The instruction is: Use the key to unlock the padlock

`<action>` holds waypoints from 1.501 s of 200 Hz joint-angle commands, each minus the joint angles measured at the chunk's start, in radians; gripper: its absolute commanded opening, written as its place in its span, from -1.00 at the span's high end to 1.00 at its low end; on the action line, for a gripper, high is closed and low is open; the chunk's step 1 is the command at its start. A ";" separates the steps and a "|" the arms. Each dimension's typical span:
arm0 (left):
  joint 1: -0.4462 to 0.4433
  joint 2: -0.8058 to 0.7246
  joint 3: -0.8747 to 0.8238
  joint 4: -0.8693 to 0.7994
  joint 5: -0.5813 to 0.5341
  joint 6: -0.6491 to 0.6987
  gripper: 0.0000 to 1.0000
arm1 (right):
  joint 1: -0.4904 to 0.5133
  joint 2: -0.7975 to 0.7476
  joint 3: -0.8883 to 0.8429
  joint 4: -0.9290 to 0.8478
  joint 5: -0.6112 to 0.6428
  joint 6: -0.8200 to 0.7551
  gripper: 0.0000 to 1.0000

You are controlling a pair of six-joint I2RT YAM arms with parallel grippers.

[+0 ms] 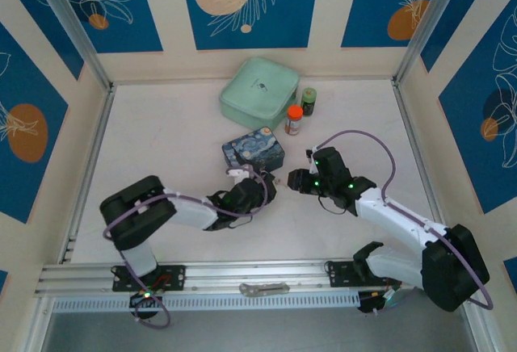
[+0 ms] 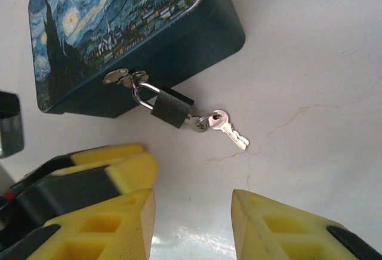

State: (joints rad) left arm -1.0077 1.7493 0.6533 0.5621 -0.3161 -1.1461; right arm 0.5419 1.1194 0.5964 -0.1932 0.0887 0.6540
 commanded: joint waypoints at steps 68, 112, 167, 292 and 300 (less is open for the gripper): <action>0.004 0.204 0.130 0.110 -0.166 -0.020 -0.25 | -0.031 -0.056 -0.009 0.021 -0.030 -0.030 0.23; 0.032 0.136 0.128 -0.069 -0.212 0.026 -0.27 | -0.046 -0.085 -0.020 0.011 -0.023 -0.031 0.23; 0.066 0.169 0.138 -0.062 -0.133 0.044 -0.27 | -0.051 -0.089 -0.022 0.009 -0.015 -0.022 0.23; 0.099 0.156 0.108 0.093 0.012 0.106 0.63 | -0.057 -0.032 -0.036 0.059 -0.088 -0.105 0.22; 0.105 0.138 0.105 0.082 0.031 0.109 0.73 | -0.056 -0.013 -0.027 0.060 -0.110 -0.138 0.22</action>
State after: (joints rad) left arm -0.9264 1.9324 0.7876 0.6781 -0.3393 -1.0580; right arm 0.4896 1.0710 0.5697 -0.1650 0.0479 0.6025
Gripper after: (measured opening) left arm 0.188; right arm 0.389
